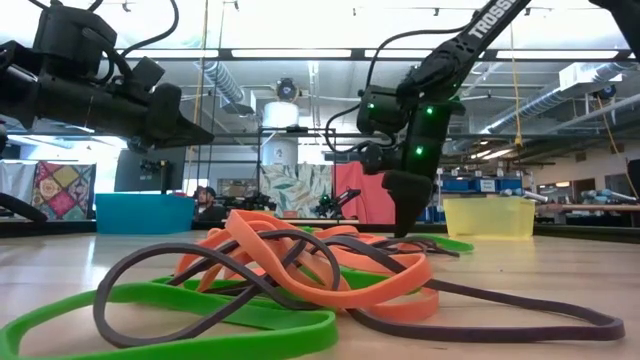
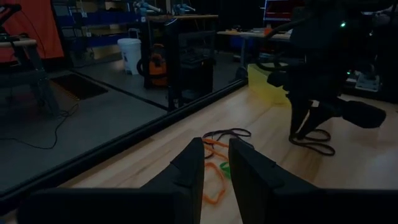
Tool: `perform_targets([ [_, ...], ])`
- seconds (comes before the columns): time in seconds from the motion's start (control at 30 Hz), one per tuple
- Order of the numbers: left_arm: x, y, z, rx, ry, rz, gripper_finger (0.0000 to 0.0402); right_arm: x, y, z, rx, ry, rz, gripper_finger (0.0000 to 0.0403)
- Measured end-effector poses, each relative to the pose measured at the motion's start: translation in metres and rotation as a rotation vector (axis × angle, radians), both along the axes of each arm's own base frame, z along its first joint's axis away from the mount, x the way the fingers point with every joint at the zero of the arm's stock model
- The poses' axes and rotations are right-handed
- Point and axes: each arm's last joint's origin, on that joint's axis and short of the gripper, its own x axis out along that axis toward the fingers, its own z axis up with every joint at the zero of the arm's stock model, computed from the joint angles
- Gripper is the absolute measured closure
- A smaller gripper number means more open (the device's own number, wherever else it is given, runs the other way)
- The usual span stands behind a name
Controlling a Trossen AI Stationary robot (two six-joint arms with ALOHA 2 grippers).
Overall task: Sort rubber bands into baskets
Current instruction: Put the brown rubber band into the yellow bin
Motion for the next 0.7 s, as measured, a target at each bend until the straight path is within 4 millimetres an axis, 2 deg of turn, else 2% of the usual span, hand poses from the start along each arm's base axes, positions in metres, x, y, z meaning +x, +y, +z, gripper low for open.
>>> perform_targets([
  [0.07, 0.000, 0.000, 0.000, 0.000, 0.000, 0.001, 0.0323, 0.000, 0.002, 0.000, 0.018, -0.002, 0.034, 0.0389],
  [0.17, 0.000, 0.000, 0.000, -0.014, -0.011, 0.002, 0.0323, 0.000, 0.003, 0.003, 0.040, -0.019, 0.038, 0.0393],
  [0.3, 0.000, 0.000, 0.000, -0.015, -0.013, 0.003, 0.0323, -0.007, 0.006, 0.018, 0.057, -0.034, 0.040, 0.0397],
  [0.43, 0.000, 0.000, 0.000, -0.014, -0.012, 0.003, 0.0323, -0.015, 0.009, 0.050, 0.013, -0.091, 0.035, 0.0399],
  [0.7, 0.000, 0.000, -0.001, -0.017, 0.003, 0.003, 0.0323, -0.052, 0.004, 0.094, -0.146, -0.016, -0.070, 0.0400],
])
